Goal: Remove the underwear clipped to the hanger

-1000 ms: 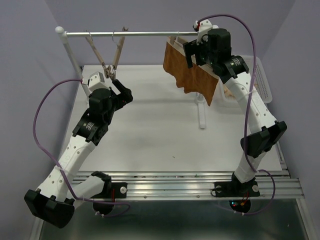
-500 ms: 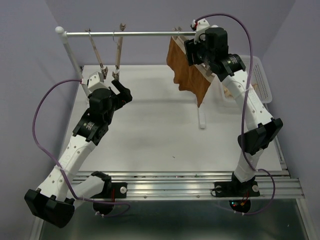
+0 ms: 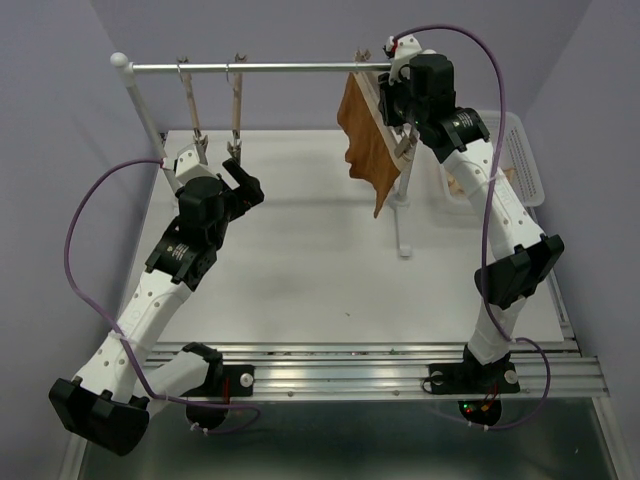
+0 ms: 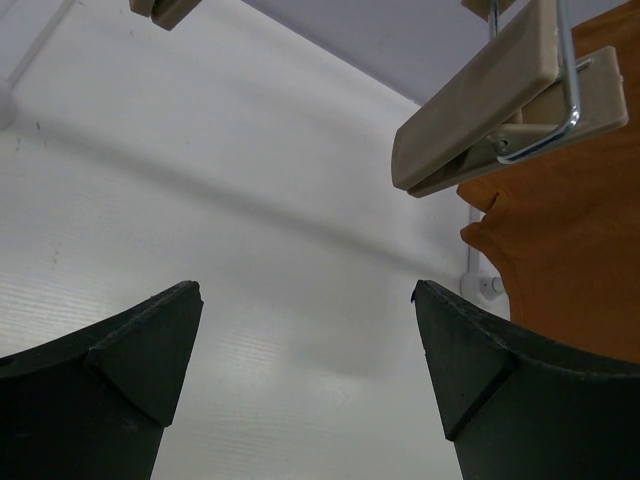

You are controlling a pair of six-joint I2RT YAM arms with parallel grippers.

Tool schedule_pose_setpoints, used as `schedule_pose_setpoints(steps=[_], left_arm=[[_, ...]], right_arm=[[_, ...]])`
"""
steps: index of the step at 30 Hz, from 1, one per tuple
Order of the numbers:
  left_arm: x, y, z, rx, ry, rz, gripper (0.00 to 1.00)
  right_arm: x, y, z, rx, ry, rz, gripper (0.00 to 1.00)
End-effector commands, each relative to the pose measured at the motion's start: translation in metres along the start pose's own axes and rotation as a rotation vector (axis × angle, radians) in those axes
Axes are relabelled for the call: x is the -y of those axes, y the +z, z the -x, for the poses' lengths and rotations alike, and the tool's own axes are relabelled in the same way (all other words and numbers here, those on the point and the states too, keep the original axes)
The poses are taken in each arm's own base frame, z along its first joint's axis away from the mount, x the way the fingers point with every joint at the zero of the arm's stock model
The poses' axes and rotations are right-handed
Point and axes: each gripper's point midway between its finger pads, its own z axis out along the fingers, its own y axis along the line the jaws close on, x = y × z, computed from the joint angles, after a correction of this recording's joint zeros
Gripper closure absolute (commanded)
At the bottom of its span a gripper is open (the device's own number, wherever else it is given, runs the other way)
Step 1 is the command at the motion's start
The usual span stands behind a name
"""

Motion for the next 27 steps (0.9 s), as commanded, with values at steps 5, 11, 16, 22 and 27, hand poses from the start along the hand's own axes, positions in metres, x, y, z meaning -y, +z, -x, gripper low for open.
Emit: schedule_pose_setpoints(steps=[5,11,16,22,27], left_arm=[[0.002,-0.003,0.016,0.053,-0.017,-0.001,0.01],[0.003,-0.003,0.019,0.060,-0.020,-0.002,0.01],[0.006,-0.004,0.019,0.059,-0.024,-0.013,0.01],[0.008,-0.006,0.019,0.056,-0.030,-0.028,0.01],[0.009,-0.006,0.020,0.062,-0.034,-0.039,0.01]], right_arm=[[0.005,-0.010,0.036,0.126,0.045,-0.007,0.89],[0.006,-0.012,0.040,0.148,0.032,-0.012,0.99],[0.008,-0.021,0.053,0.202,0.016,-0.015,0.99],[0.012,-0.039,0.069,0.276,-0.021,-0.024,0.99],[0.012,-0.052,0.072,0.303,-0.047,-0.020,0.99]])
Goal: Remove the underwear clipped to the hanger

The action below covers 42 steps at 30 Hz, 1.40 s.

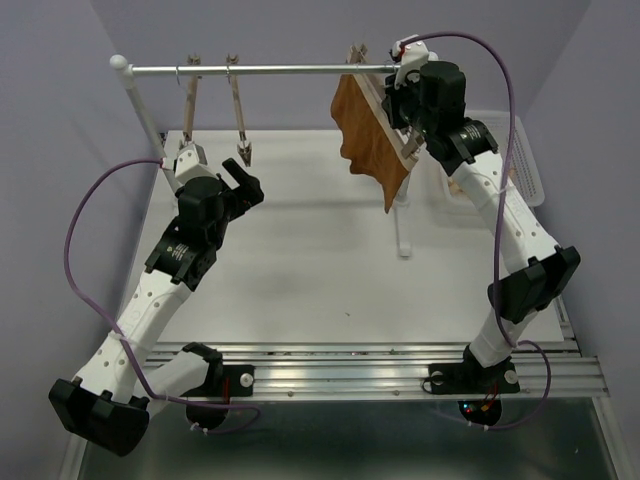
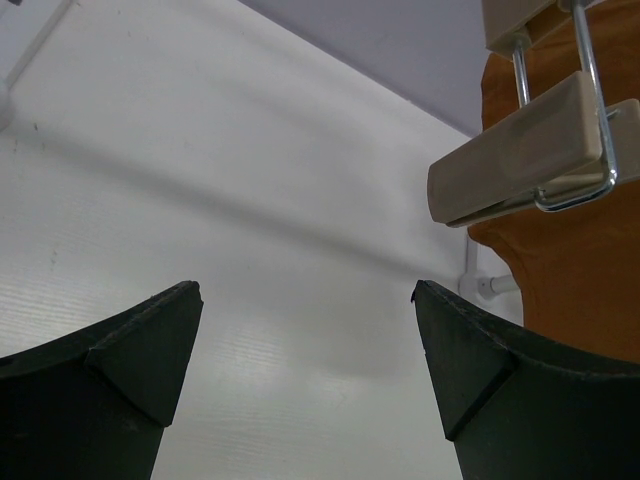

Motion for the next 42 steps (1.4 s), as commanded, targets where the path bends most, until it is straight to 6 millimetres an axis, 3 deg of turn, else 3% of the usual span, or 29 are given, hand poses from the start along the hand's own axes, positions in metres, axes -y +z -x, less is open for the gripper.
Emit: schedule_pose_setpoints(steps=[1,7,23,26,29,36,38,40,42], left_arm=[[0.010,-0.006,0.020,0.061,-0.033,-0.041,0.01],[0.013,-0.005,0.020,0.059,-0.032,-0.049,0.01],[0.021,-0.011,0.019,0.033,-0.051,-0.092,0.01],[0.024,-0.013,0.018,0.019,-0.062,-0.107,0.01],[0.027,-0.016,0.014,-0.004,-0.087,-0.119,0.01],[0.041,-0.031,0.005,-0.059,-0.162,-0.215,0.01],[0.045,-0.036,0.000,-0.081,-0.199,-0.250,0.01],[0.051,-0.041,-0.002,-0.101,-0.249,-0.282,0.01],[0.059,-0.044,-0.003,-0.110,-0.286,-0.326,0.01]], right_arm=[[0.011,-0.036,0.066,0.213,-0.028,-0.011,0.99],[0.009,-0.044,0.068,0.221,-0.064,0.009,0.99],[-0.004,-0.073,0.040,0.185,-0.296,0.113,0.99],[-0.011,-0.081,0.025,0.181,-0.398,0.170,0.99],[-0.032,-0.096,0.017,0.240,-0.549,0.229,0.99],[-0.048,-0.111,-0.001,0.284,-0.665,0.298,0.99],[-0.062,-0.113,0.001,0.345,-0.712,0.319,0.99],[-0.073,-0.116,-0.014,0.365,-0.745,0.338,0.99],[-0.088,-0.121,-0.011,0.428,-0.805,0.331,0.99]])
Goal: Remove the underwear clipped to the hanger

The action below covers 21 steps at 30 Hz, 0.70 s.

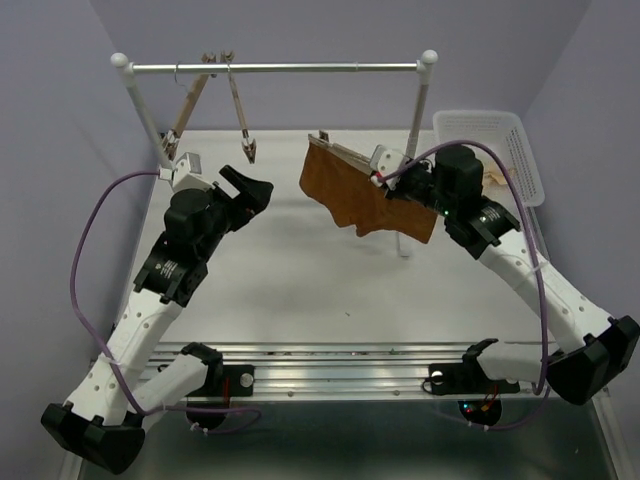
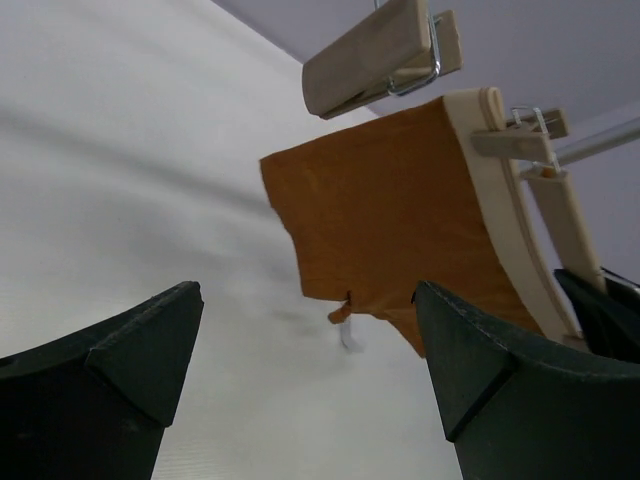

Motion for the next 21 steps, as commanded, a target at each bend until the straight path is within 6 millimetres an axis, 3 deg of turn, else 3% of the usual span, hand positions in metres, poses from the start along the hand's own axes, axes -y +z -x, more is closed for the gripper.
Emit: schedule_pose_setpoints(steps=[1,2,3,4,11,21], left_arm=[[0.027,-0.007,-0.002,-0.023,-0.122,-0.136,0.01],[0.031,-0.009,-0.014,-0.072,-0.160,-0.171,0.01],[0.036,-0.009,-0.014,-0.076,-0.185,-0.197,0.01],[0.035,-0.009,-0.024,-0.109,-0.208,-0.210,0.01],[0.041,-0.002,-0.038,-0.165,-0.352,-0.259,0.01],[0.051,0.011,-0.046,-0.220,-0.447,-0.290,0.01]], right_arm=[[-0.002,0.000,0.039,0.153,-0.198,-0.093,0.99],[-0.008,0.002,0.037,0.144,-0.227,-0.098,0.99],[-0.005,0.002,0.047,0.161,-0.288,-0.163,0.99],[-0.019,0.006,0.035,0.138,-0.318,-0.156,0.99],[-0.030,-0.007,0.055,0.221,-0.392,-0.174,0.99],[-0.027,-0.017,0.049,0.186,-0.537,-0.316,0.99]])
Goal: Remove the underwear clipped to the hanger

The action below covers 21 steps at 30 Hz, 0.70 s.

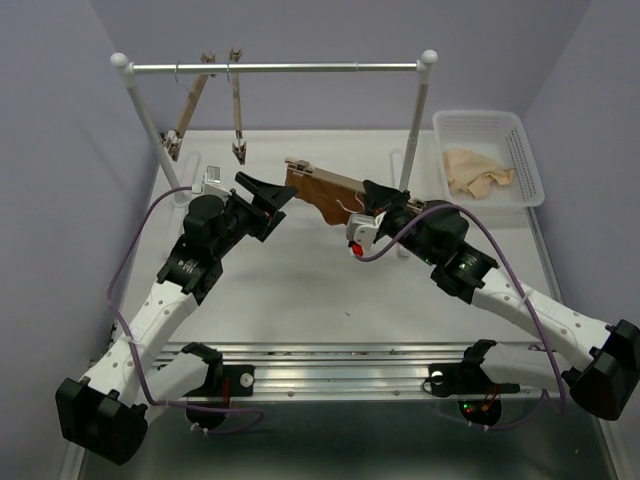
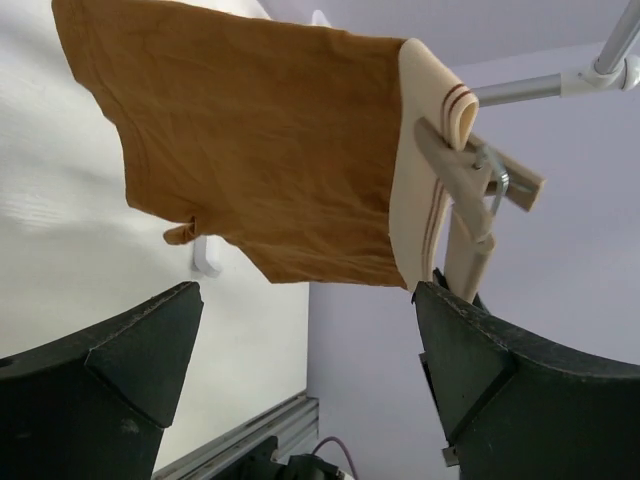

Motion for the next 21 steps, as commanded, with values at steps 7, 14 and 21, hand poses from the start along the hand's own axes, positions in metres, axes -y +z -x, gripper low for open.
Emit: schedule_pose_setpoints(steps=[7,14,21], left_arm=[[0.045,0.008,0.007,-0.010,-0.033,-0.146,0.01],[0.054,0.018,0.013,0.004,-0.046,-0.165,0.01],[0.069,0.026,0.020,0.016,-0.046,-0.190,0.01]], right_arm=[[0.026,-0.003,-0.003,-0.054,-0.123,-0.167,0.99],[0.011,-0.001,-0.004,-0.068,-0.144,-0.130,0.99],[-0.004,-0.001,-0.008,-0.093,-0.174,-0.091,0.99]])
